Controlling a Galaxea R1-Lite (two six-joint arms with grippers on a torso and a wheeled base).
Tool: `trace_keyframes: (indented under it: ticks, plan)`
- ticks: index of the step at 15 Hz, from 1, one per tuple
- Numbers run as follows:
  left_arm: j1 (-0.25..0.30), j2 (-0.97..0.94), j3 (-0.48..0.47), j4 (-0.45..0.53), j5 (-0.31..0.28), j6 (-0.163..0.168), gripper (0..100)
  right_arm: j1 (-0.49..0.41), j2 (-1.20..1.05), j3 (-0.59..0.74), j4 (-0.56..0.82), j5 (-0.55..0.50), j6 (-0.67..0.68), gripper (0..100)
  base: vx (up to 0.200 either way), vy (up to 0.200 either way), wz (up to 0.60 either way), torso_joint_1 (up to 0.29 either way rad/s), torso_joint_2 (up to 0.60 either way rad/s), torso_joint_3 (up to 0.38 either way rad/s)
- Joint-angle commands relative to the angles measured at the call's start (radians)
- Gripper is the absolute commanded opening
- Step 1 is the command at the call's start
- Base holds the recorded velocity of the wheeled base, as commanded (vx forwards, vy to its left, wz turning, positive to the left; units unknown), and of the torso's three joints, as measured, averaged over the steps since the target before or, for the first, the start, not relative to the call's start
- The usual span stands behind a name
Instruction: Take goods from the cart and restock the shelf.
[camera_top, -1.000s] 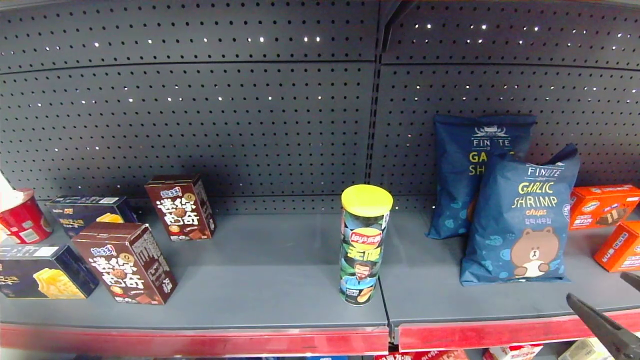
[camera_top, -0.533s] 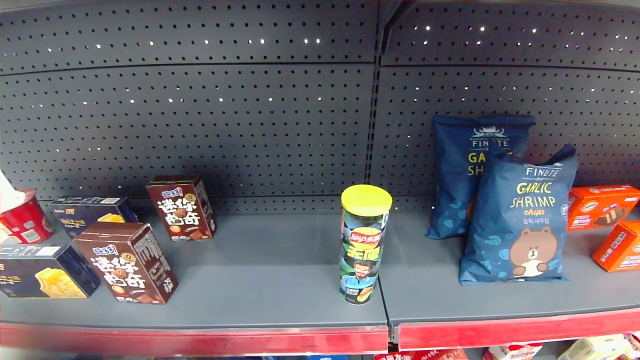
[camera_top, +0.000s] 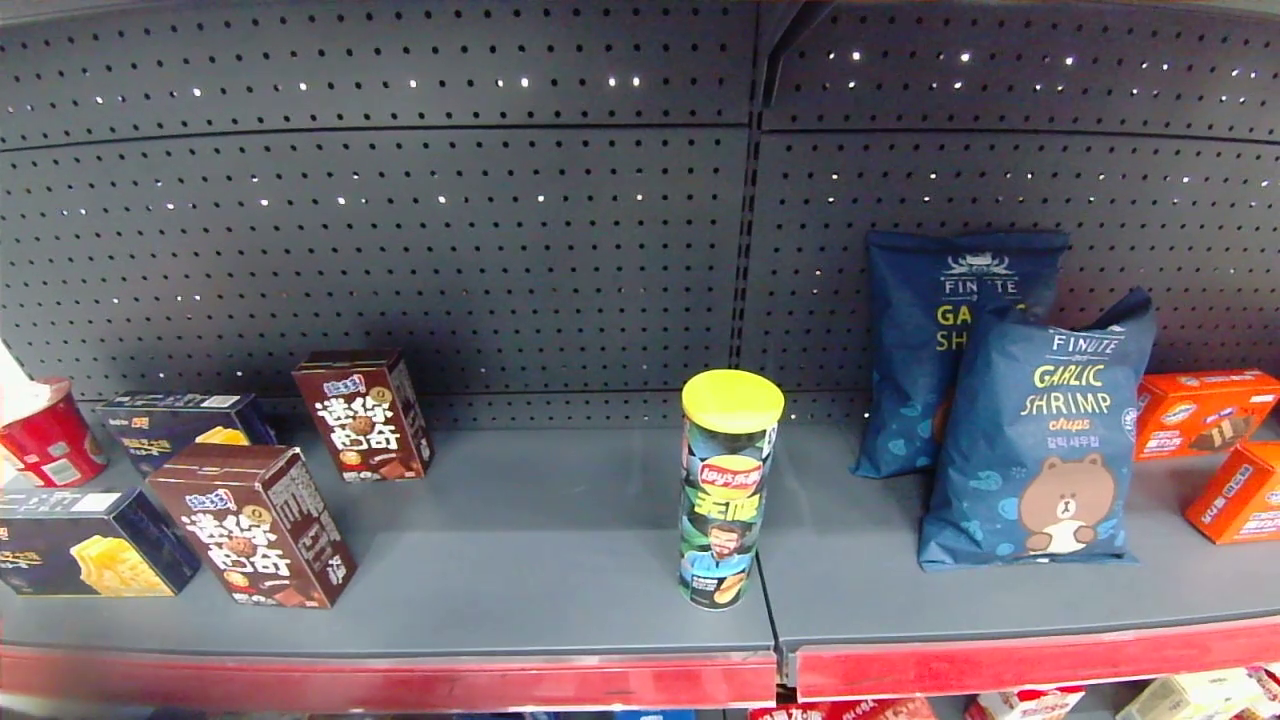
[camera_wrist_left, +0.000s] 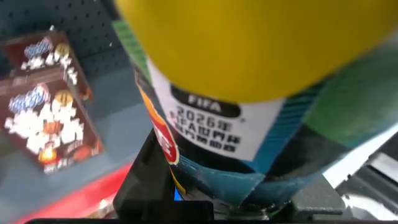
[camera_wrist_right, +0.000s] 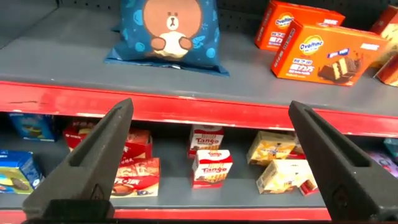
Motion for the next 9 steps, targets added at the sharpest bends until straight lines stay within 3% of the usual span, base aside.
trace_keyframes:
  ticks: [1,3,5,6,9]
  plan:
    - [-0.002,0.218,-0.004,-0.12,-0.031,0.0,0,0.0,0.001,0.002,0.001,0.003,0.002,100,0.0,0.0,0.0,0.0,0.0,0.0]
    - [-0.002,0.378,-0.004,-0.27,-0.039,0.0,0,0.0,0.001,0.002,0.001,0.004,0.002,100,0.0,0.0,0.0,0.0,0.0,0.0]
    - [-0.006,0.415,-0.004,-0.302,-0.039,0.002,0,0.0,0.001,0.002,0.001,0.004,0.002,100,0.0,0.0,0.0,0.0,0.0,0.0]
    - [-0.046,0.573,-0.011,-0.446,-0.037,0.005,0,0.0,0.001,0.002,0.001,0.006,0.002,100,0.0,0.0,0.0,0.0,0.0,0.0]
    - [-0.051,0.746,-0.051,-0.569,-0.037,0.008,0,0.0,0.001,0.002,0.001,0.007,0.002,100,0.0,0.0,0.0,0.0,0.0,0.0]
